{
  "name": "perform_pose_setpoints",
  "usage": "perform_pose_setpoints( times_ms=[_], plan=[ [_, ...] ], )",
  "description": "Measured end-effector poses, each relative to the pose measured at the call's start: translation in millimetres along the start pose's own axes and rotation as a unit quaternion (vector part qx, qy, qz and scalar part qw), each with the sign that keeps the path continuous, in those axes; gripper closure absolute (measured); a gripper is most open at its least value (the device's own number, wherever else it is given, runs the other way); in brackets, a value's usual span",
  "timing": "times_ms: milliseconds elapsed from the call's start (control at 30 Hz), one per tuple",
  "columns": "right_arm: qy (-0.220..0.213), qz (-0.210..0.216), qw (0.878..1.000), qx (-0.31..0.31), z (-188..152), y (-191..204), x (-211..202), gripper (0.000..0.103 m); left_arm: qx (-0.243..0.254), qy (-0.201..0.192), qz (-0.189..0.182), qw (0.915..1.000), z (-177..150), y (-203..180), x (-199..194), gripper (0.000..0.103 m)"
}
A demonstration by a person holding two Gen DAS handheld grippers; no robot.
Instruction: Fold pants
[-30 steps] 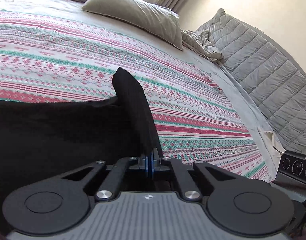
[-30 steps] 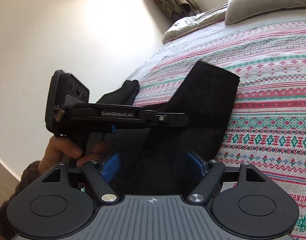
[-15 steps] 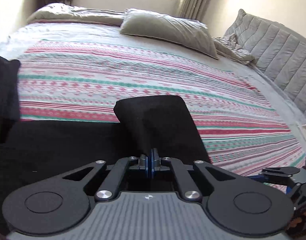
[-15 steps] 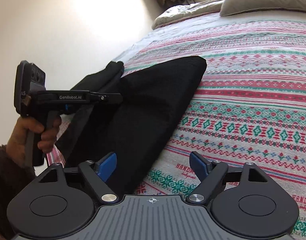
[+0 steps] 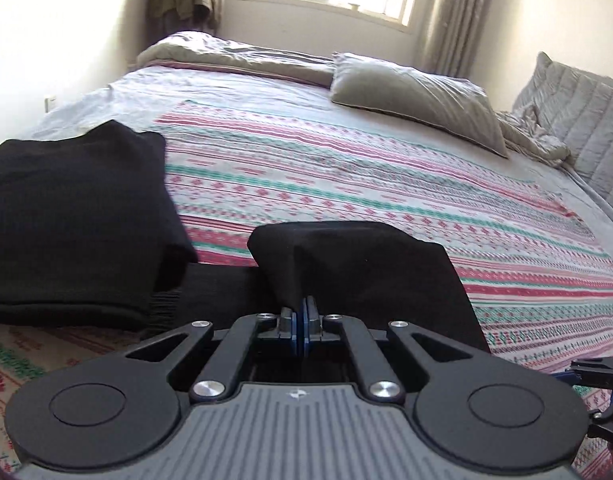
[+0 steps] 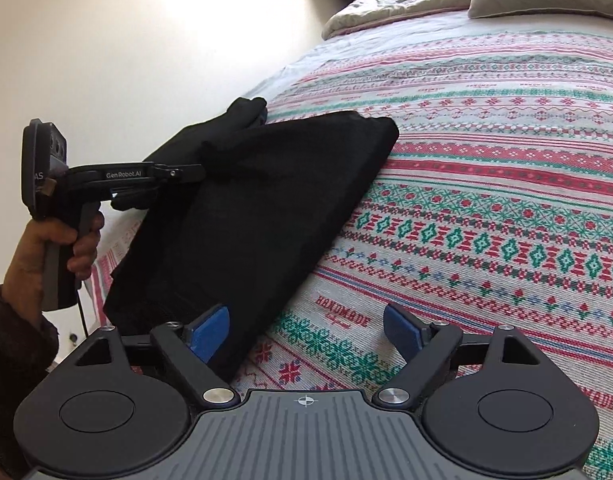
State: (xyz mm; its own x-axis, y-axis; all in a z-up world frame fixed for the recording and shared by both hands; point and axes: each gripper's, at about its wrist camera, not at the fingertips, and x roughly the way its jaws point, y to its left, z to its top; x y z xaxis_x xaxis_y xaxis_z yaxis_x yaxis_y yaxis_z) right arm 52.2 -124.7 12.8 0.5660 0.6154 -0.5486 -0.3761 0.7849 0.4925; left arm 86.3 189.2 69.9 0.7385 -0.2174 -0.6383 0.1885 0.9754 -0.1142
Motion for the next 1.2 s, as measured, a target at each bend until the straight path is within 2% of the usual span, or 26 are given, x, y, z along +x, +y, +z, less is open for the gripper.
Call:
perform_pose_setpoints(
  times_ms=[333, 400, 500, 533, 567, 667, 767, 867, 900, 967, 1000, 1033, 1100, 1133, 1200],
  plan=[
    [-0.007, 0.011, 1.000, 0.016, 4, 1, 10, 0.017, -0.019, -0.019, 0.048, 0.9985, -4, 24, -14, 0.092],
    [-0.008, 0.011, 1.000, 0.015, 4, 1, 11, 0.016, -0.018, -0.020, 0.056, 0.9980, -5, 29, -12, 0.090],
    [-0.008, 0.009, 1.000, 0.015, 4, 2, 11, 0.016, -0.025, -0.036, 0.080, 0.9959, -9, 34, -15, 0.055],
    [-0.008, 0.009, 1.000, 0.016, 4, 3, 10, 0.016, -0.032, -0.042, 0.088, 0.9947, -10, 37, -18, 0.036],
    [-0.007, 0.009, 1.000, 0.018, 4, 2, 10, 0.016, -0.040, -0.049, 0.091, 0.9939, -10, 42, -22, 0.022],
    [-0.003, 0.015, 0.999, 0.029, 8, 2, 11, 0.015, -0.082, -0.051, 0.040, 0.9945, -12, 58, -28, 0.002],
    [0.001, 0.029, 0.998, 0.056, 16, 0, 20, 0.015, -0.124, -0.020, -0.026, 0.9917, -18, 74, -21, 0.001],
    [0.001, 0.041, 0.996, 0.085, 22, -2, 31, 0.015, -0.161, 0.018, -0.071, 0.9842, -26, 84, -8, 0.003],
    [-0.001, 0.044, 0.995, 0.093, 24, -2, 35, 0.016, -0.175, 0.029, -0.080, 0.9808, -28, 88, -4, 0.005],
    [-0.003, 0.047, 0.993, 0.105, 27, -2, 44, 0.021, -0.216, 0.046, -0.098, 0.9703, -34, 98, 5, 0.019],
    [-0.003, 0.048, 0.993, 0.110, 29, -1, 49, 0.031, -0.238, 0.048, -0.105, 0.9644, -37, 104, 8, 0.021],
    [-0.001, 0.048, 0.992, 0.116, 31, -2, 54, 0.045, -0.257, 0.045, -0.118, 0.9580, -39, 110, 10, 0.023],
    [0.001, 0.052, 0.989, 0.136, 34, -5, 67, 0.058, -0.286, 0.040, -0.138, 0.9474, -42, 118, 10, 0.024],
    [-0.002, 0.056, 0.987, 0.148, 34, -7, 72, 0.065, -0.291, 0.039, -0.143, 0.9453, -43, 120, 10, 0.026],
    [-0.009, 0.067, 0.983, 0.172, 36, -12, 81, 0.068, -0.292, 0.038, -0.148, 0.9441, -44, 120, 10, 0.029]
  ],
)
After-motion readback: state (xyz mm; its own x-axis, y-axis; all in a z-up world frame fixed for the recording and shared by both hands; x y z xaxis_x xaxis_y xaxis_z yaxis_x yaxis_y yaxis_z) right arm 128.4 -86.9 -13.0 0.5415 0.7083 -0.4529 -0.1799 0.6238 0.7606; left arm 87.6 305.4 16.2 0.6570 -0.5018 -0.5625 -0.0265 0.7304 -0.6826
